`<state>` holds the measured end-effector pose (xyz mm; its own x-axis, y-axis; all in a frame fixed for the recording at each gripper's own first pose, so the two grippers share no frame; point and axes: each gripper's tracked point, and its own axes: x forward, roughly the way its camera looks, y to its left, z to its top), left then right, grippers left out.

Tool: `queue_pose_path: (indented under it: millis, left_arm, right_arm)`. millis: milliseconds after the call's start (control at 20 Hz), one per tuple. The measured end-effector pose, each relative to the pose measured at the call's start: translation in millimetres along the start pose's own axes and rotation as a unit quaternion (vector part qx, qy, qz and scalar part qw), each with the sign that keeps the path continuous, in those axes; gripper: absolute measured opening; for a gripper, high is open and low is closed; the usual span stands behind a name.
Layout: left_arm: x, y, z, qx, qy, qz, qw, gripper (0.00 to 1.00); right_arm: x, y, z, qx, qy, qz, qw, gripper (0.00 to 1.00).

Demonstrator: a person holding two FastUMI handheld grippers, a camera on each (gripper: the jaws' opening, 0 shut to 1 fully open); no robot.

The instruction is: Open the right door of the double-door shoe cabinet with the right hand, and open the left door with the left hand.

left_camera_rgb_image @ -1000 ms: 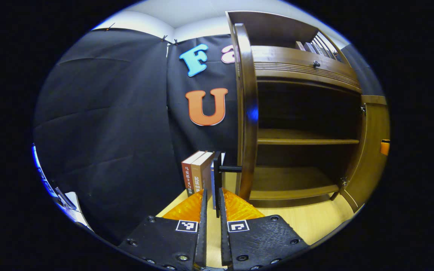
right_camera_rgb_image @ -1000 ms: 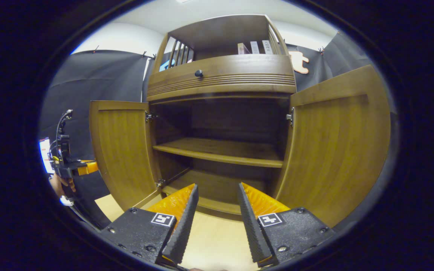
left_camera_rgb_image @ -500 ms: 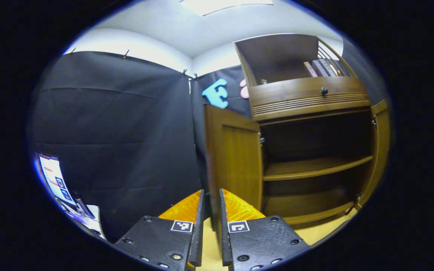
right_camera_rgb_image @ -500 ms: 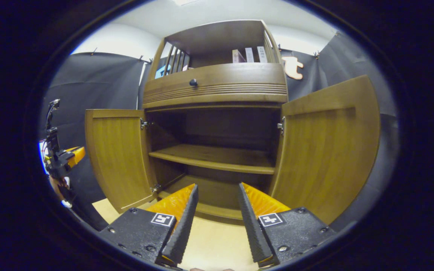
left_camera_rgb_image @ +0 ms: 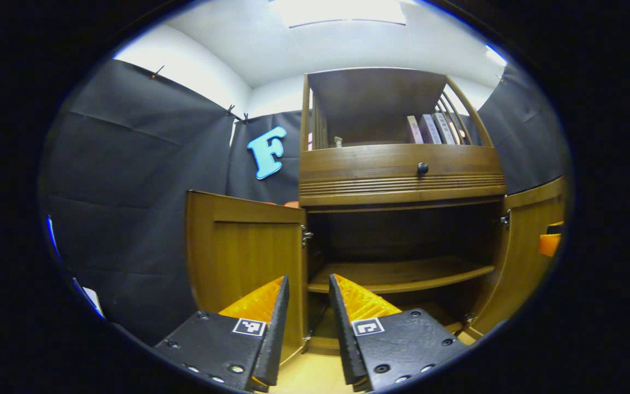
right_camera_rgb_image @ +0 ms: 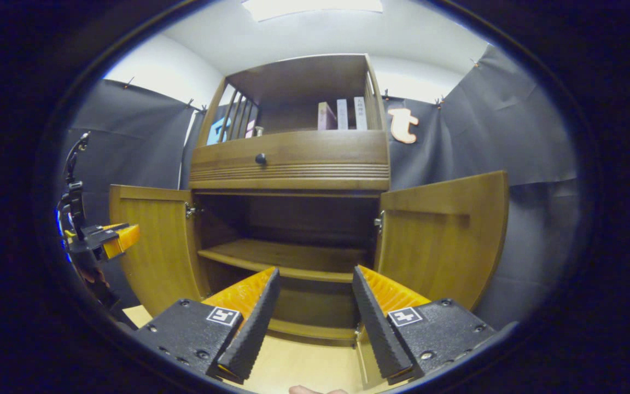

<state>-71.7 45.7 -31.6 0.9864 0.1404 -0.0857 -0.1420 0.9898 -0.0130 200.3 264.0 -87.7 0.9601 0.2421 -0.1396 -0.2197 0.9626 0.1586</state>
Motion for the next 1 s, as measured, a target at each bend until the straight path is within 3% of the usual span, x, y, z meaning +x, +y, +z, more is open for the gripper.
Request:
queue_pose_path:
  millis: [250, 650, 750, 800, 1000]
  left_arm:
    - [21.0, -43.9, 16.3, 0.014, -0.016, -0.052, 0.998, 0.85]
    - [42.9, -63.6, 36.0, -0.012, -0.022, -0.088, 0.996, 0.99]
    - [47.2, -62.4, 37.2, -0.009, -0.023, -0.089, 0.996, 1.00]
    - [49.5, -62.6, 35.4, -0.006, -0.022, -0.089, 0.996, 0.93]
    - [52.2, -60.4, 35.5, 0.001, -0.019, -0.093, 0.996, 0.93]
  right_arm:
    - [5.4, -17.5, 19.3, 0.002, -0.030, -0.039, 0.999, 0.93]
    - [3.3, -23.5, 45.4, -0.005, -0.059, -0.066, 0.996, 0.95]
    - [4.8, -23.6, 47.2, -0.005, -0.062, -0.070, 0.996, 0.93]
    - [4.8, -23.2, 47.2, -0.005, -0.062, -0.072, 0.995, 0.94]
    - [7.6, -20.8, 45.4, -0.008, -0.058, -0.076, 0.995, 0.96]
